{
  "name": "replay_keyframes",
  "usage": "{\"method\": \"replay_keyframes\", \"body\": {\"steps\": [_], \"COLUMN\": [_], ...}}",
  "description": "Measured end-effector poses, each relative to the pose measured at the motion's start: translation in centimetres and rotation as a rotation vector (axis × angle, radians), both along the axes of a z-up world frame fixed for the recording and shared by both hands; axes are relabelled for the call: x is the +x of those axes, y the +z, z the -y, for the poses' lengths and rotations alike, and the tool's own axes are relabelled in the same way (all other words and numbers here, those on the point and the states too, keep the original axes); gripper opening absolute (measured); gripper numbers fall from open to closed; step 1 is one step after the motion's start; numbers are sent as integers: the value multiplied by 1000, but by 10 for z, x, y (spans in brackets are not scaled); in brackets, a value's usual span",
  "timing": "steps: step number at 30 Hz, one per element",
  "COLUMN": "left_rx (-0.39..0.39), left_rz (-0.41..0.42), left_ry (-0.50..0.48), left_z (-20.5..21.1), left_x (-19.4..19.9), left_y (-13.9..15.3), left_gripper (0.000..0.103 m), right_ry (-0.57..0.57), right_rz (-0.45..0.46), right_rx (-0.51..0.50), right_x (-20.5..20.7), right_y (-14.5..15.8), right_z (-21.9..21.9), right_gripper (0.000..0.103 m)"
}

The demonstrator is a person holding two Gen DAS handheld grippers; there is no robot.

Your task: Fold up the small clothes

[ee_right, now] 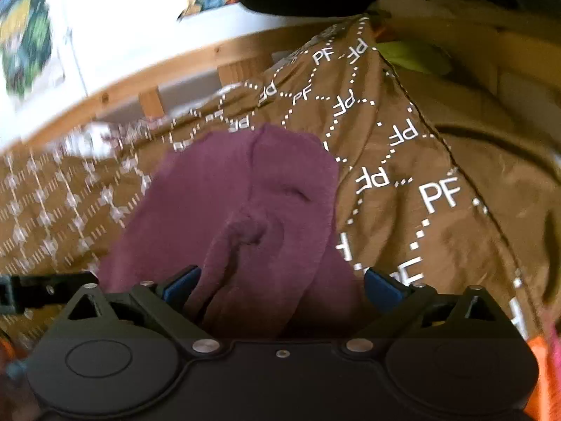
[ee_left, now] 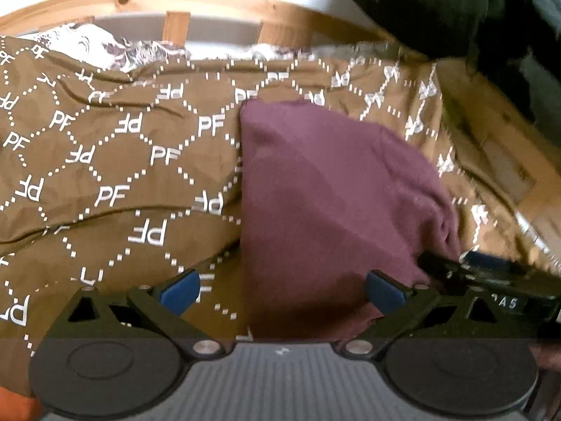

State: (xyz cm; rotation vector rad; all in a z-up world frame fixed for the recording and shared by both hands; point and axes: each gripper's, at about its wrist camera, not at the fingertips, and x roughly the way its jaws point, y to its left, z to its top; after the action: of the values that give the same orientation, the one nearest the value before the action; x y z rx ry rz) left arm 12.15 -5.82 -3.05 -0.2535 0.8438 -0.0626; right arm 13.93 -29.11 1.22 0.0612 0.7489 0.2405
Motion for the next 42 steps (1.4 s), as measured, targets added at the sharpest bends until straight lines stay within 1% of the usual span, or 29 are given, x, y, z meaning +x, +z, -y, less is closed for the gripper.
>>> {"method": "replay_keyframes", "body": {"steps": [3,5,7,9,12,13,15,16,17,18,19,20,21,22,23,24,25,26,28,29,30,32,34,37,41,42], "left_rx": [32,50,60,56,58,61,68,71,73,75,75,75,75,75,76,77,77,79,81,81,82,87,91,88,86,85], "left_rz": [-34,-50,-59,-66,-77,-80,-84,-85,-86,-87,-88,-88,-88,-88,-88,-88,-88,-88,-89,-90,-91,-89,-87,-86,-94,-96], "left_ry": [-13,-13,-10,-9,-6,-6,-8,-9,-10,-10,-10,-10,-10,-10,-10,-10,-10,-11,-11,-11,-11,-16,-26,-49,-59,-59], "left_z": [3,4,5,5,7,8,9,10,10,10,11,11,11,11,11,11,11,11,12,12,12,13,15,18,19,20], "left_x": [3,4,5,6,9,9,10,10,11,11,11,11,11,11,11,11,11,11,11,11,11,11,10,10,11,12], "left_y": [-7,-11,-14,-16,-19,-20,-22,-23,-24,-24,-24,-24,-24,-24,-24,-24,-24,-24,-25,-25,-25,-24,-23,-23,-25,-25], "left_gripper": [102,102,102,102,102,103,103,103,103,103,103,103,103,103,103,103,103,103,103,103,103,103,103,103,103,103], "right_ry": [18,36,38,31,2,-6,-31,-41,-50,-63,-74,-81,-87,-90,-88,-83,-72,-47,19,67,107,164,177,133,55,44], "right_rz": [-1,-17,-28,-15,52,71,110,121,127,132,129,126,124,119,113,114,126,159,242,293,331,377,393,379,287,271], "right_rx": [-89,-94,-33,47,154,181,222,226,220,204,191,189,197,207,217,227,227,198,74,-3,-55,-117,-155,-138,-22,-9], "right_x": [1,2,2,2,0,0,2,4,7,11,15,18,22,26,29,32,33,32,25,20,15,11,15,31,47,48], "right_y": [-5,-9,-8,-4,7,8,9,8,8,6,4,2,1,-1,-3,-4,-5,-3,2,5,7,9,9,10,2,-1], "right_z": [1,7,15,22,28,30,33,33,32,32,31,32,33,35,37,37,36,32,14,2,-7,-19,-23,-12,15,18], "right_gripper": [102,102,102,102,102,100,91,81,69,63,52,45,42,35,25,20,13,12,10,10,10,9,9,8,8,8]}}
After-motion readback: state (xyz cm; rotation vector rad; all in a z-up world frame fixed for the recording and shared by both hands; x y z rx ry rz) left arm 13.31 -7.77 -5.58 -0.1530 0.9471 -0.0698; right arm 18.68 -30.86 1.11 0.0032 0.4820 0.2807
